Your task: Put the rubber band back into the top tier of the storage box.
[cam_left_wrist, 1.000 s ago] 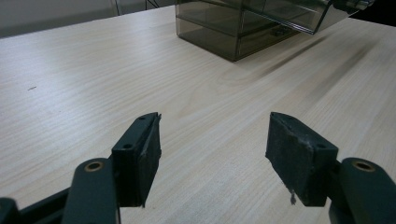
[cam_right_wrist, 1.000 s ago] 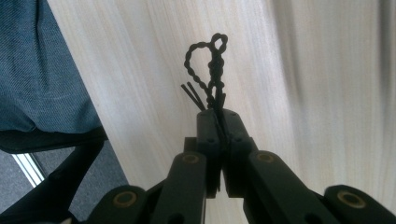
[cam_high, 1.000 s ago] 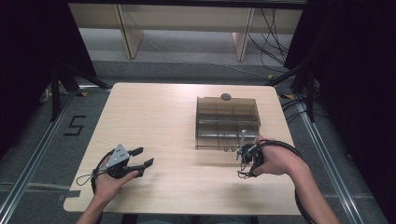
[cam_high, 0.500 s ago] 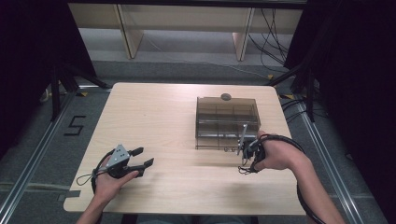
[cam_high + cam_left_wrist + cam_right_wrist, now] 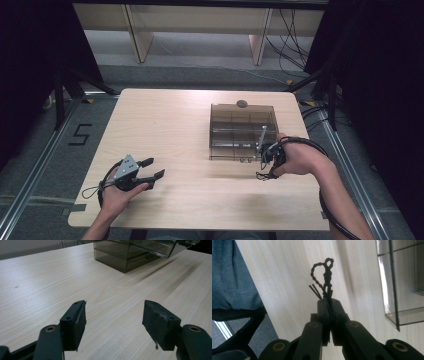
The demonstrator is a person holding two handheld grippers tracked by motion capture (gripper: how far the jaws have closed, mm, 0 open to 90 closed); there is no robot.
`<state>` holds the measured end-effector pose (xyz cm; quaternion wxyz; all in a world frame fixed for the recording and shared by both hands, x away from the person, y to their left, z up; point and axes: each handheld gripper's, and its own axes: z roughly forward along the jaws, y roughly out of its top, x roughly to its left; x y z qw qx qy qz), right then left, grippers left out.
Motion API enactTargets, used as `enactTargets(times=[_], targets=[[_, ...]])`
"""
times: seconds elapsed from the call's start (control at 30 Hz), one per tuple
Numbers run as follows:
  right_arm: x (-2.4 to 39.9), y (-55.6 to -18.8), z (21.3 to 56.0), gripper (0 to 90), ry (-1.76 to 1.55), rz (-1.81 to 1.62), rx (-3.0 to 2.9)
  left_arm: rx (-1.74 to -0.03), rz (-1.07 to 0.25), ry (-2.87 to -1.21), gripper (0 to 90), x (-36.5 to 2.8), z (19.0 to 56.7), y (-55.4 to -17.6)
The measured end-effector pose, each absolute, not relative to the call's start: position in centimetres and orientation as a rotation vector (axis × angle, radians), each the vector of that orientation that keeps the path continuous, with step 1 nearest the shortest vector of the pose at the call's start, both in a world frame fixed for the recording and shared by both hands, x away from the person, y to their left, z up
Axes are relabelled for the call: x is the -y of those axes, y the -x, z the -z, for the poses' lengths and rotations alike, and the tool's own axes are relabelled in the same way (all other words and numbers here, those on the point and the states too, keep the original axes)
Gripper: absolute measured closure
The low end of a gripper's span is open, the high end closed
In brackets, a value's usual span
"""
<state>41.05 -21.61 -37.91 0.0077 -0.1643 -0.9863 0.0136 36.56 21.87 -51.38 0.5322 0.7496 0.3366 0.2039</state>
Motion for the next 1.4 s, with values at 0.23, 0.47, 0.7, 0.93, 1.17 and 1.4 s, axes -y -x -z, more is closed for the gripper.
enactTargets(times=[0.23, 0.47, 0.7, 0.93, 1.17, 1.4], targets=[[21.6, -41.4, 37.5, 88.3, 0.497, -0.049, 3.086, -0.803, -0.487, -1.789, 34.8, -21.9, 51.4, -36.6], [21.6, -41.7, 37.1, 88.3, 0.514, -0.050, 3.089, -0.802, -0.488, -1.786, 34.8, -22.0, 51.3, -36.5], [21.7, -41.9, 36.8, 88.3, 0.521, -0.053, 3.092, -0.806, -0.489, -1.785, 34.8, -22.0, 51.3, -36.5], [21.8, -42.4, 36.6, 88.3, 0.495, -0.030, 3.091, -0.808, -0.493, -1.794, 34.8, -22.0, 51.2, -36.5], [21.9, -42.8, 36.3, 88.3, 0.514, -0.038, 3.093, -0.810, -0.492, -1.789, 34.8, -22.0, 51.2, -36.5], [21.9, -43.2, 36.0, 88.3, 0.524, -0.039, 3.088, -0.809, -0.493, -1.788, 34.8, -22.0, 51.2, -36.5]])
